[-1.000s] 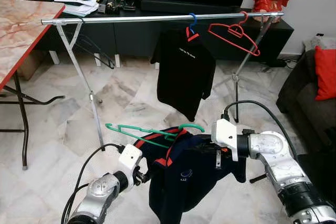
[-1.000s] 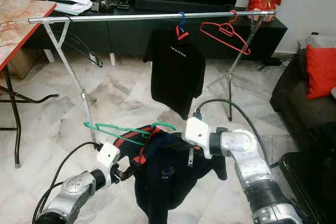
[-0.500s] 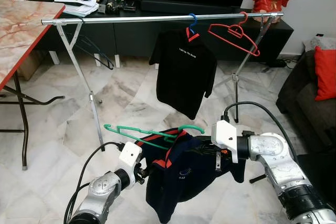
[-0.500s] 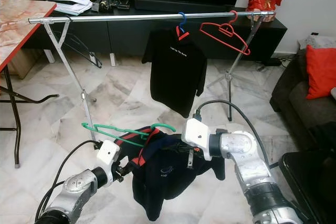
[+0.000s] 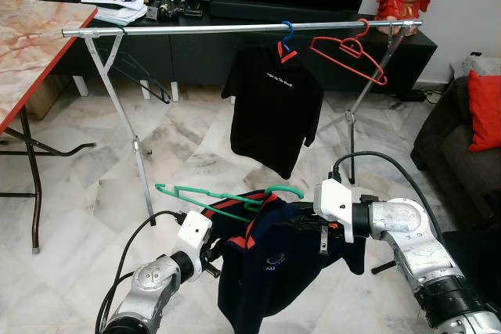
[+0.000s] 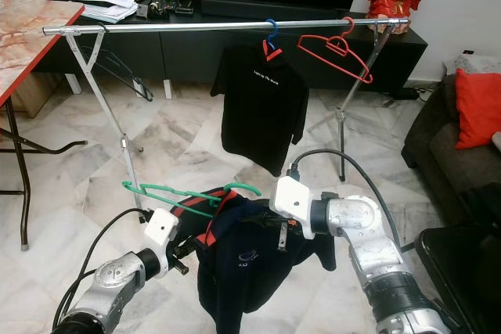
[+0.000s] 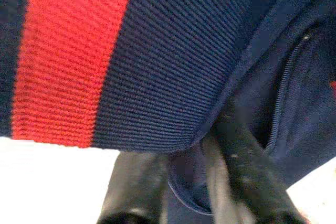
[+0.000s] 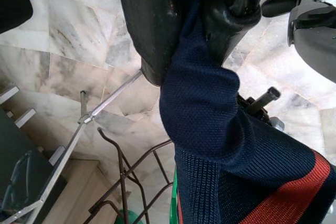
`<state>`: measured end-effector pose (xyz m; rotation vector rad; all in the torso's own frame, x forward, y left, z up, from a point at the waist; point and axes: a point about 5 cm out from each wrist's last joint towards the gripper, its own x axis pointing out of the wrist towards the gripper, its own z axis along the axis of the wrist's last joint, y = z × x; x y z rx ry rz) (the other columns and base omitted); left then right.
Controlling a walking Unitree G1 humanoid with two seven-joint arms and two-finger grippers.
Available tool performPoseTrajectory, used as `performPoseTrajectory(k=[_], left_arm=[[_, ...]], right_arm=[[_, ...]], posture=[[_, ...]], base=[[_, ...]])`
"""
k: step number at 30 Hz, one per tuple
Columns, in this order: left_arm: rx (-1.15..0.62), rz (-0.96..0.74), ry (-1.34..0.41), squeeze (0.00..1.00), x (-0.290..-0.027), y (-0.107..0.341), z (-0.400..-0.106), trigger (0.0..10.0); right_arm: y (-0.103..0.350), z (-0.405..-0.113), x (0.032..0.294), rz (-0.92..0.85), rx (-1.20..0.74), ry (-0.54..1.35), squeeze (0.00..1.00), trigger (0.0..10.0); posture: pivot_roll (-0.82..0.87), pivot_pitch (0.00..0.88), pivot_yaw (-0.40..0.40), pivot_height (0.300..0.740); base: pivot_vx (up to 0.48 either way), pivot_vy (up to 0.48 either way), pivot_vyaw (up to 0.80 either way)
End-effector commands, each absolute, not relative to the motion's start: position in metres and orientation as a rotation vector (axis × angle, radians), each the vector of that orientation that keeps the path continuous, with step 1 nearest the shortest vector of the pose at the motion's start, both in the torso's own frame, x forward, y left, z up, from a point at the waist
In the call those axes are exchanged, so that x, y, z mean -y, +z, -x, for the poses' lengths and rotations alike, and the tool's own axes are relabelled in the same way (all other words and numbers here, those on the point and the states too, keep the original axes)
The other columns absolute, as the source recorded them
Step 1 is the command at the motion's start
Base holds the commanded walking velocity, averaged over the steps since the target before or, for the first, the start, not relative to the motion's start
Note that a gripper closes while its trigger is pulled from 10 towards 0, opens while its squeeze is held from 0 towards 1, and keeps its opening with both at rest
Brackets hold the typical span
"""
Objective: Hang hanger
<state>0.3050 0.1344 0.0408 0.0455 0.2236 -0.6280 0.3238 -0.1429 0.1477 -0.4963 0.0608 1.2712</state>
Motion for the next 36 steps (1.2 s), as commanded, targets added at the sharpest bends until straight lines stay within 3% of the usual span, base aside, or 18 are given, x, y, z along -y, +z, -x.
performPoseTrajectory(k=[1, 19, 30, 36], left_arm=[[-0.236, -0.055, -0.638, 0.0, -0.131, 0.038, -0.304, 0.0], [-0.315, -0.121, -0.536, 0.0, -0.142, 0.027, -0.304, 0.0], [-0.352, -0.136, -0.496, 0.0, -0.15, 0.021, -0.301, 0.0], [-0.359, -0.14, -0.496, 0.0, -0.15, 0.02, -0.301, 0.0]], right_arm=[[0.151, -0.326, 0.142, 0.511, -0.051, 1.264, 0.0, 0.0], [0.153, -0.332, 0.148, 0.524, -0.043, 1.181, 0.0, 0.0], [0.154, -0.322, 0.19, 0.199, -0.062, 1.158, 0.0, 0.0], [0.144, -0.31, 0.21, 0.155, -0.143, 1.197, 0.0, 0.0]], posture=[[0.0, 0.084, -0.113, 0.74], [0.0, 0.096, -0.114, 0.74], [0.0, 0.102, -0.112, 0.74], [-0.01, 0.105, -0.111, 0.74]], base=[[0.0, 0.0, 0.0], [0.0, 0.0, 0.0], [0.0, 0.0, 0.0], [0.0, 0.0, 0.0]])
